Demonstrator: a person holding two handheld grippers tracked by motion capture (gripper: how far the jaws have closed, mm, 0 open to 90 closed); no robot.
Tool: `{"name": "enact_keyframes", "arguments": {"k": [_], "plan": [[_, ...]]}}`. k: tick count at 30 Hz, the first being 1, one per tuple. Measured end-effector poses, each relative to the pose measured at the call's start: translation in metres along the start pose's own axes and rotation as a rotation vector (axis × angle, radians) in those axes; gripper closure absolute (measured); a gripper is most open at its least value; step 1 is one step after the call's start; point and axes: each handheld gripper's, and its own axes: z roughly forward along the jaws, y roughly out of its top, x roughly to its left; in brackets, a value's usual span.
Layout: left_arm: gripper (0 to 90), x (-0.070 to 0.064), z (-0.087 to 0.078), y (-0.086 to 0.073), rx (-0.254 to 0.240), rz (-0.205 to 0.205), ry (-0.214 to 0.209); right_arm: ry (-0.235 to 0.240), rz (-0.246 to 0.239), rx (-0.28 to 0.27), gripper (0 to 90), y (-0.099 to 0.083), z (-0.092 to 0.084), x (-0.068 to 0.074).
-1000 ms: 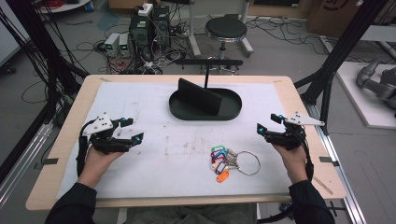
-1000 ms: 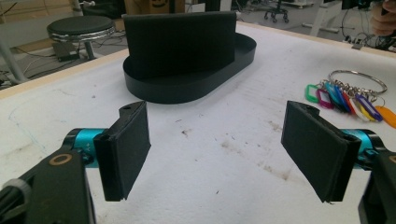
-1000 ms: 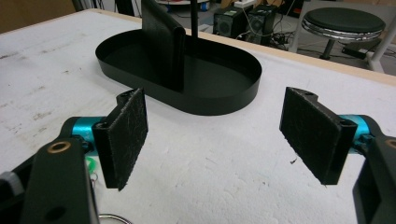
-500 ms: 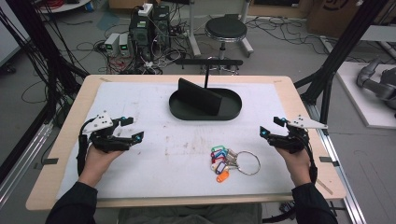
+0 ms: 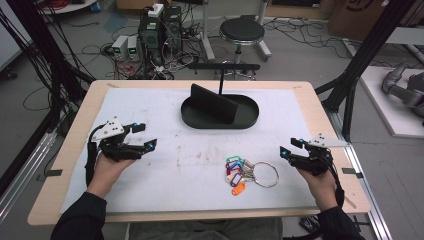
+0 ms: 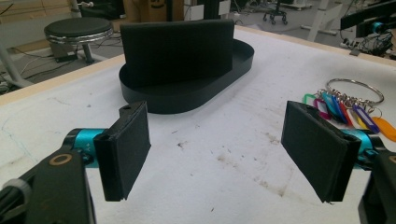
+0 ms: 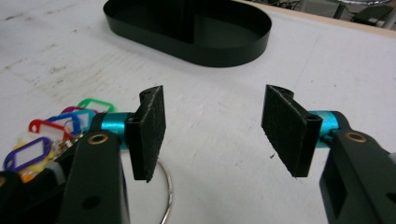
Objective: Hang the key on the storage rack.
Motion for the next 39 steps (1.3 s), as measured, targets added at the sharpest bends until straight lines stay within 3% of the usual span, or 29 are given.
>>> {"name": "enact_keyframes", "arguments": {"k": [9, 14, 19, 24, 31, 39], "plan": [[23.7, -0.006, -0.002, 0.002, 0.009, 0.016, 0.005, 0.019, -0.045, 0.053, 49.6, -0.011, -0.001, 0.017], [23.7, -0.011, -0.002, 0.001, 0.005, 0.011, -0.008, -0.005, -0.038, 0.100, 54.2, -0.021, 0.001, 0.018], [23.7, -0.014, 0.002, -0.005, 0.014, 0.013, -0.013, -0.014, -0.001, 0.165, 60.6, -0.031, 0.004, 0.015], [23.7, -0.015, 0.005, -0.008, 0.027, 0.013, -0.019, -0.014, 0.018, 0.195, 62.8, -0.037, 0.003, 0.014], [23.7, -0.014, 0.007, -0.009, 0.022, 0.012, -0.021, 0.003, -0.008, 0.228, 66.3, -0.041, 0.007, 0.018], [23.7, -0.013, 0.006, -0.010, 0.024, 0.013, -0.019, -0.012, -0.030, 0.269, 71.8, -0.042, 0.015, 0.021]]}}
